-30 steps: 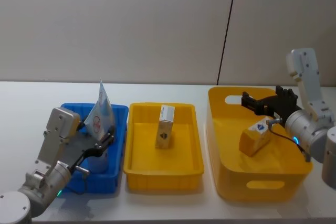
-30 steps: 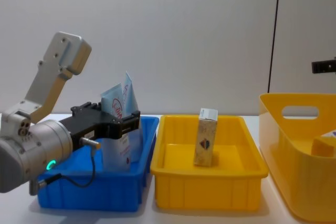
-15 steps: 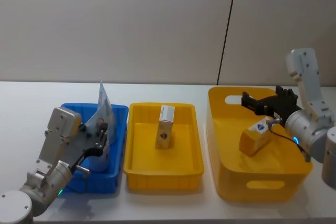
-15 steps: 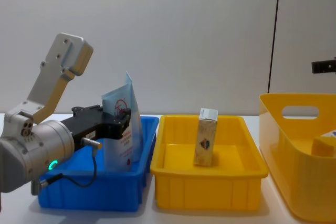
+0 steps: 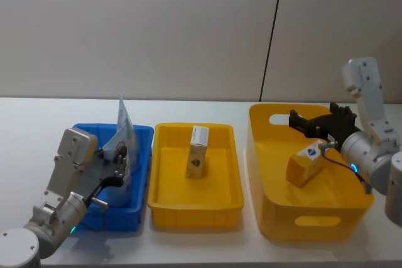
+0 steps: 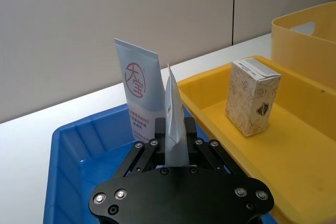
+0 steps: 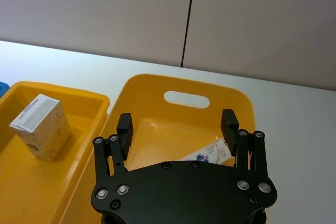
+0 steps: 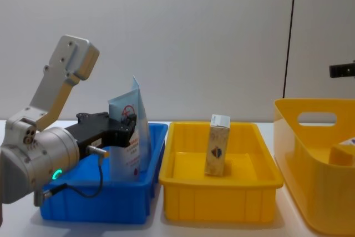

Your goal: Bimanual collaborative sorting of washing and personal care products

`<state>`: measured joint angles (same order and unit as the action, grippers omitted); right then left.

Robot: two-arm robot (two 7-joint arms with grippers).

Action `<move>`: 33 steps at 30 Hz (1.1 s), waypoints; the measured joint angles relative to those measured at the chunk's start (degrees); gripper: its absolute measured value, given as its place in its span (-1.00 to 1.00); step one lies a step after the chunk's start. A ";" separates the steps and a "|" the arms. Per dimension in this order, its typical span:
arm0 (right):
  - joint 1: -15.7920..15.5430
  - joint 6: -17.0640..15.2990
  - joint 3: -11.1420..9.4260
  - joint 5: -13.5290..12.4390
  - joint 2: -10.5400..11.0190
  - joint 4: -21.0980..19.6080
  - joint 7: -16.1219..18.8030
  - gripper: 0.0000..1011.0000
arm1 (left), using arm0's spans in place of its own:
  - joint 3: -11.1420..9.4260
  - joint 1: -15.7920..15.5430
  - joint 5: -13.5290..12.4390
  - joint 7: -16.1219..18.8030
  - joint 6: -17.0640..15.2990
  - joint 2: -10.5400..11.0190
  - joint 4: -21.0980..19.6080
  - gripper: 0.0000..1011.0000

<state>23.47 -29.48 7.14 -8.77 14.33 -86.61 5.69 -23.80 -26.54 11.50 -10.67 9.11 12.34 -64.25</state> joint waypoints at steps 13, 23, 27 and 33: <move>0.00 0.00 0.00 0.00 0.00 0.00 0.00 0.99 | 0.00 -0.06 -0.05 0.01 0.00 -0.03 0.09 -0.65; 0.00 0.00 0.00 0.00 0.00 0.00 0.00 0.99 | 0.00 -0.07 -0.04 0.01 0.00 -0.03 0.10 -0.65; 0.00 0.00 0.00 0.00 0.00 0.00 0.00 0.99 | 0.00 -0.07 -0.04 0.01 0.00 -0.03 0.10 -0.65; 0.00 0.00 0.00 0.00 0.00 0.00 0.00 0.99 | 0.00 -0.07 -0.04 0.01 0.00 -0.03 0.10 -0.65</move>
<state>23.48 -29.48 7.14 -8.77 14.33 -86.60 5.69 -23.80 -26.62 11.46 -10.67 9.11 12.31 -64.15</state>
